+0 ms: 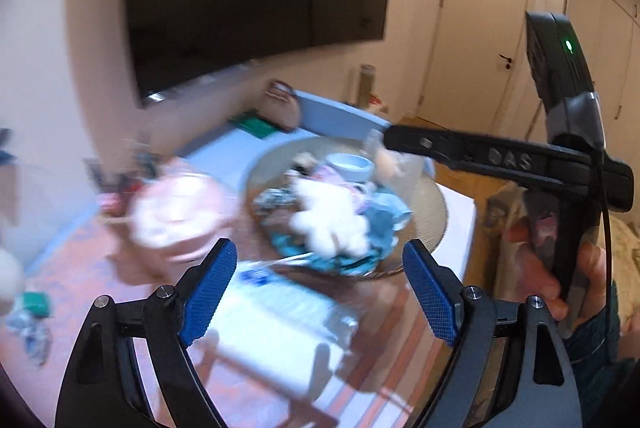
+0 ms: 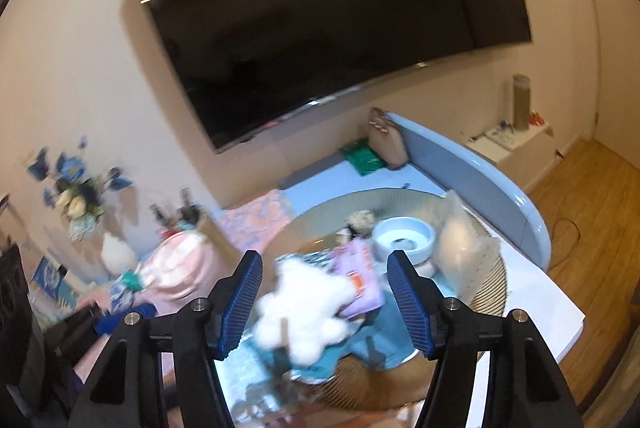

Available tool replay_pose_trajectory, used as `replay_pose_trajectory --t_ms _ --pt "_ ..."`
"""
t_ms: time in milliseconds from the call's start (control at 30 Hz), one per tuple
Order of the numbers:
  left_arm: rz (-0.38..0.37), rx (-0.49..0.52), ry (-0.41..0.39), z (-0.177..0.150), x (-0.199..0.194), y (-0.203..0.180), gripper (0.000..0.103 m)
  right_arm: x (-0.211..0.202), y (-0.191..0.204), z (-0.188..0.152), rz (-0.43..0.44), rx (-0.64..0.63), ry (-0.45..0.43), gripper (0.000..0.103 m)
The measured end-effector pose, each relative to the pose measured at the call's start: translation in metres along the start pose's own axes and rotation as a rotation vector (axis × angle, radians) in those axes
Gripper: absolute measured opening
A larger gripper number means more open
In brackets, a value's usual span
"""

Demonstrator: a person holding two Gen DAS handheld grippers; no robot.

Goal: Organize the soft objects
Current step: 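Return both tools to the bedspread above the snack bag and green mesh bag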

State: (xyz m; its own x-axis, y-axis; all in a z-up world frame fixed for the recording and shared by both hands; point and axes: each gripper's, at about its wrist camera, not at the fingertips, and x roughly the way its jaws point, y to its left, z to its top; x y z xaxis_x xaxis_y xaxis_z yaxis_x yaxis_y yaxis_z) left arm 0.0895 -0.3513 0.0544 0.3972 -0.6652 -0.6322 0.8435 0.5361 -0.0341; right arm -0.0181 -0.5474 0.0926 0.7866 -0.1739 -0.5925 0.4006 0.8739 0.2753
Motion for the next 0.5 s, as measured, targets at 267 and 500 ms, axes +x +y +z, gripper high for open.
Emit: replay_pose_trajectory --t_ms 267,500 --pt "0.294 0.016 -0.129 -0.030 -0.133 0.059 0.086 -0.021 0.094 -0.024 0.135 -0.182 -0.023 0.064" --pt "0.568 -0.100 -0.192 -0.066 -0.258 0.128 0.093 -0.017 0.193 -0.058 0.251 -0.373 -0.002 0.082"
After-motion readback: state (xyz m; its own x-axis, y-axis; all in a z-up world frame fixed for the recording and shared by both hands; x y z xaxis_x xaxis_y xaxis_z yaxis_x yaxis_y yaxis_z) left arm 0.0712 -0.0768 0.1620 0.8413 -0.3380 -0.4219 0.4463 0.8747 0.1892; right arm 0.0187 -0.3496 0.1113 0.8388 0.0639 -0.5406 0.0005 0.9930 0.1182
